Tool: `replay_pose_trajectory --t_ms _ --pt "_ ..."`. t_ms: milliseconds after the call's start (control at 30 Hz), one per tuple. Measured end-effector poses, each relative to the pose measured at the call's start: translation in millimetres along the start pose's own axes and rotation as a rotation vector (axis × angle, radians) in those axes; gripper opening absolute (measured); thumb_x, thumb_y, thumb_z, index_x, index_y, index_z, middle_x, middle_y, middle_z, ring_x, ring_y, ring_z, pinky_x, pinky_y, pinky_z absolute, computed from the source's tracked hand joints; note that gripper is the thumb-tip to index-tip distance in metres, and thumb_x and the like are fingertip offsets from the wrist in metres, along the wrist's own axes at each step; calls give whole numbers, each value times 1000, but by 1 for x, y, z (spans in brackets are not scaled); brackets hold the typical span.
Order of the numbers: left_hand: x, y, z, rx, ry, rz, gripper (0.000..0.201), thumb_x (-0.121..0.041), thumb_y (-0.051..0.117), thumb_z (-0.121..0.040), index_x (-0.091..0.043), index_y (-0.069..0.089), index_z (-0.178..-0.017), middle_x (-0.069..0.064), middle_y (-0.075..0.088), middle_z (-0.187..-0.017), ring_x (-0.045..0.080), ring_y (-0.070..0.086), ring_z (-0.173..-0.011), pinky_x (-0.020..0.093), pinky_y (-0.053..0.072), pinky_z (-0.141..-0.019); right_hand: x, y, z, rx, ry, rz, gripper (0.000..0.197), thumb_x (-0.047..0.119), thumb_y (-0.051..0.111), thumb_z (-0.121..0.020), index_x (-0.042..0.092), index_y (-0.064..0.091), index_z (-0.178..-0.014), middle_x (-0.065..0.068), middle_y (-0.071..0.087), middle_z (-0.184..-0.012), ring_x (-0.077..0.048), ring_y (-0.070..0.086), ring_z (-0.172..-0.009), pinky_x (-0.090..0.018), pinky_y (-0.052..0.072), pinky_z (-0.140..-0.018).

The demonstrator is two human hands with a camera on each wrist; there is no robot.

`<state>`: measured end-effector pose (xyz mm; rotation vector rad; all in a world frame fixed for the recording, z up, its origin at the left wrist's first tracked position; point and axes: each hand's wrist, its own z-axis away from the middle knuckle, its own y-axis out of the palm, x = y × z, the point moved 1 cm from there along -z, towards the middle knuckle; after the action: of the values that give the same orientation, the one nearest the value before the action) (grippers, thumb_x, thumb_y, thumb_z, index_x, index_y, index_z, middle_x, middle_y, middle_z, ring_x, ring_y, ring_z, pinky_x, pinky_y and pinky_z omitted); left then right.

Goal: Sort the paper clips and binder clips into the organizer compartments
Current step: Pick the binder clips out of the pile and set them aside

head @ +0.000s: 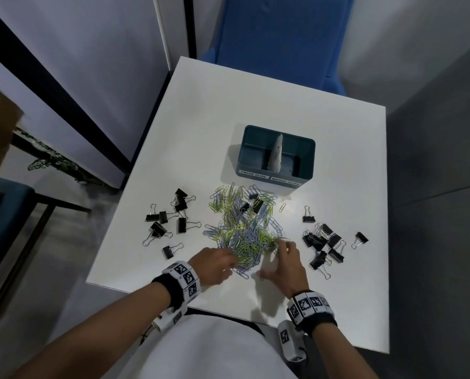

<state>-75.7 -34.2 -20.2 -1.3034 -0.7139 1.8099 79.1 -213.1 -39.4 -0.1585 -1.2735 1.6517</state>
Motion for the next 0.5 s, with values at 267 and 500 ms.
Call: replay_pose_trajectory --t_ms 267,500 --pt "52 -44 -44 -213 -352 -59 49 -28 60 -89 -16 39 -132 7 41 -135 21 45 -114 34 48 -88 10 1 -5 -64 -122 96 75 28 84 -68 18 42 -130 -9 50 -122 -26 51 -106 -28 47 -65" --pt "56 -52 -77 38 -525 49 75 -55 43 -93 -30 2 -151 4 -6 -160 34 -4 -146 54 12 -115 14 -13 -20 -146 -172 168 49 48 68 -75 19 49 -109 -2 50 -103 -17 45 -88 -30 48 -71"
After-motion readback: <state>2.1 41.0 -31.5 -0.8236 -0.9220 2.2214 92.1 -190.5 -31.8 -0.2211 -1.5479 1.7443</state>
